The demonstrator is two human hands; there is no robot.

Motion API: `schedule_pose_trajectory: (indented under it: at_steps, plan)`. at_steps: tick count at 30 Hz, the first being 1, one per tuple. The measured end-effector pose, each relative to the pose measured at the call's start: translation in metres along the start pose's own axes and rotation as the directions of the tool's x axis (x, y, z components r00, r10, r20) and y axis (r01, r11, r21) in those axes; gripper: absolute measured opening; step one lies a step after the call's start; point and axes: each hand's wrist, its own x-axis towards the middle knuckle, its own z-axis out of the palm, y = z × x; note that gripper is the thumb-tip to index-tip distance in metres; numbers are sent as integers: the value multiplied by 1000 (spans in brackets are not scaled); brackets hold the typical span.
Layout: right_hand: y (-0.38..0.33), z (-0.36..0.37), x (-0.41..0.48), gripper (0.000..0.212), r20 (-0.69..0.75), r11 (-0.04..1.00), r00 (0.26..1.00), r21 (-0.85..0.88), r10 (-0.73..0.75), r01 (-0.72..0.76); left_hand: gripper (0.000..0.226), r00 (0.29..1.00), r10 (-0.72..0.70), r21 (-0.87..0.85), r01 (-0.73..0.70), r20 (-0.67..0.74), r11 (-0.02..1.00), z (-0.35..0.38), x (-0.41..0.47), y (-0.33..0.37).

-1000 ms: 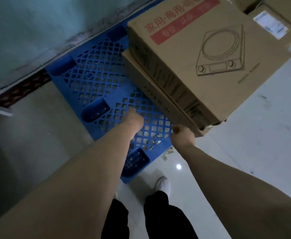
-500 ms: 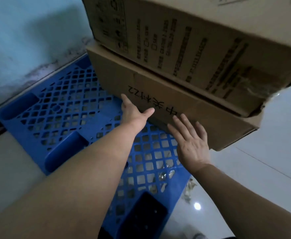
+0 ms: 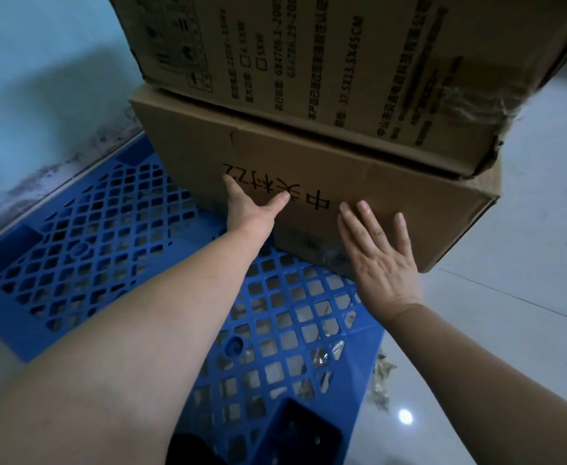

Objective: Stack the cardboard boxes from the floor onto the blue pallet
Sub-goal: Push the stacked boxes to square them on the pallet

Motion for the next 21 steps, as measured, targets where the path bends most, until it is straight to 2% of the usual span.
schedule_pose_trajectory:
  at_steps: [9, 16, 19, 21]
  plan:
    - [18, 8, 11, 83, 3, 999, 1000, 37, 1, -1, 112, 1000, 10, -60, -10, 3, 998, 22, 15, 9]
    - [23, 7, 21, 87, 103, 994, 994, 100, 27, -37, 113, 1000, 0, -89, 1, 8, 996, 34, 20, 18]
    - [17, 7, 23, 87, 89, 990, 995, 134, 36, -48, 111, 1000, -13, -89, 14, 10, 996, 33, 19, 19]
    - [16, 6, 22, 81, 7, 975, 998, 214, 60, -60, 107, 1000, -17, -83, 18, 13, 996, 31, 17, 18]
